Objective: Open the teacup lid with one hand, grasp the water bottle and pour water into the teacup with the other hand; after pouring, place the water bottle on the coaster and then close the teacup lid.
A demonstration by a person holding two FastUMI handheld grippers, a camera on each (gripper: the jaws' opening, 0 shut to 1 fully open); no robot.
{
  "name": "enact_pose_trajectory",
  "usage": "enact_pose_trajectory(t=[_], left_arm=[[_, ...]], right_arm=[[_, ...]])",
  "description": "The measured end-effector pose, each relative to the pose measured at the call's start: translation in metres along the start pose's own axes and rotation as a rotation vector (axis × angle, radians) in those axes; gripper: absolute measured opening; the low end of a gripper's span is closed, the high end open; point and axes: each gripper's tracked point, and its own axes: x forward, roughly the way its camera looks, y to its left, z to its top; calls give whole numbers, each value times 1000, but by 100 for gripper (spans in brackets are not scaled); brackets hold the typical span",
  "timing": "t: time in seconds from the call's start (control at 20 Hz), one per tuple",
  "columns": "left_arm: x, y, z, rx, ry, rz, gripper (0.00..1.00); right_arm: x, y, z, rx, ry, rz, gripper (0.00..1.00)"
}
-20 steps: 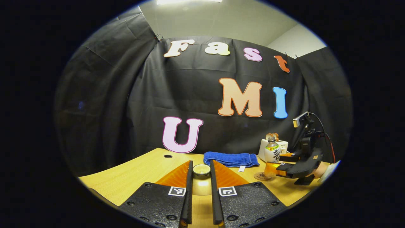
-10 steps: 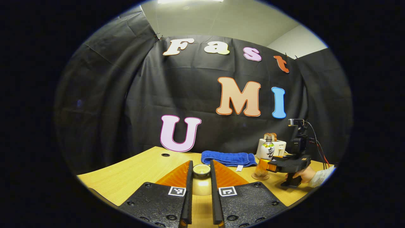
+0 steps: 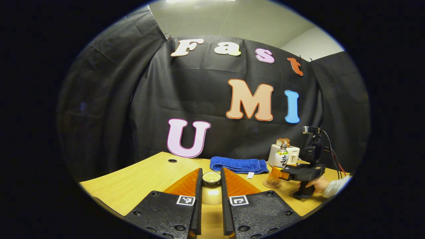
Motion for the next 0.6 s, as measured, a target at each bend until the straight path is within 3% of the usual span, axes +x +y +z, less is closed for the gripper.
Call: enact_pose_trajectory(t=[0.1, 0.15, 0.45, 0.6], left_arm=[[0, -1, -2, -6, 5, -4, 23], [1, -3, -3, -11, 9, -8, 23], [3, -17, -16, -38, 46, -43, 23], [4, -27, -22, -29, 60, -62, 23]], right_arm=[[-3, -1, 0, -9, 1, -1, 73], [-5, -1, -2, -11, 0, -3, 80], [-26, -5, 2, -24, -31, -1, 99], [-47, -5, 8, -22, -54, 15, 100]])
